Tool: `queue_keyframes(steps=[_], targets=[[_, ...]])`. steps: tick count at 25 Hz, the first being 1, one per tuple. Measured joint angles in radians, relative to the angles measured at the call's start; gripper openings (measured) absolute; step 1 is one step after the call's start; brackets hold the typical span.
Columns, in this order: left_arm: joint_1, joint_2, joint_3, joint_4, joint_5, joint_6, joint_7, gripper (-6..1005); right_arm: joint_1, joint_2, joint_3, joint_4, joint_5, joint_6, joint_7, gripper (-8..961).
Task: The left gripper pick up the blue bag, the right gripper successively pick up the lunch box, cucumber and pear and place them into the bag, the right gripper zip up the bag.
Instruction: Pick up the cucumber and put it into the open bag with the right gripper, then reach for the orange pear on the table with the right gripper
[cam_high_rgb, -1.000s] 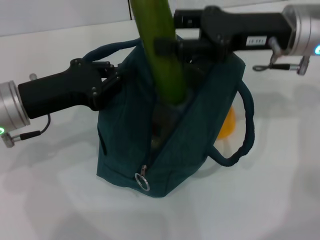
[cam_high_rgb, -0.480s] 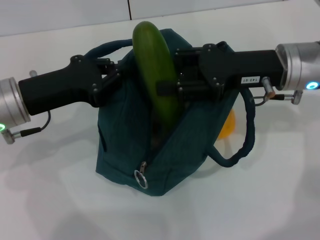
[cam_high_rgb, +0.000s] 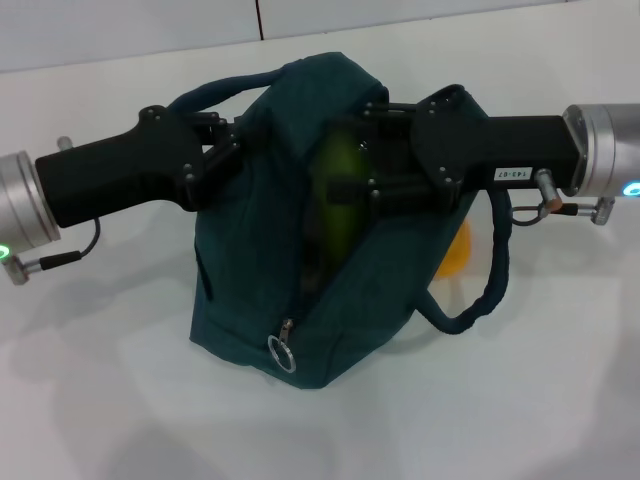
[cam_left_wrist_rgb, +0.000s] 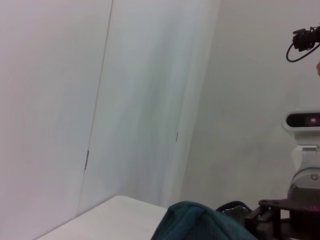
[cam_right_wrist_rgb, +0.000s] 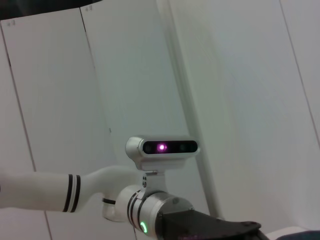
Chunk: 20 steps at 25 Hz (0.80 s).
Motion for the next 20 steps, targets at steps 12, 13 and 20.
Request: queue_keyframes(steps=[12, 13, 20], targets=[[0.011, 0.002, -0.003, 0.0, -0.007, -0.003, 0.0, 51, -0.093, -0.012, 0.009, -0.063, 0.16, -0.004, -0.058, 824], [0.012, 0.003, -0.003, 0.0, -0.008, -0.007, 0.0, 51, -0.121, -0.015, 0.018, -0.084, 0.184, -0.005, -0.068, 823], [0.014, 0.002, -0.003, 0.0, -0.007, -0.029, 0.001, 51, -0.259, -0.027, 0.121, -0.064, 0.199, -0.068, -0.169, 813]])
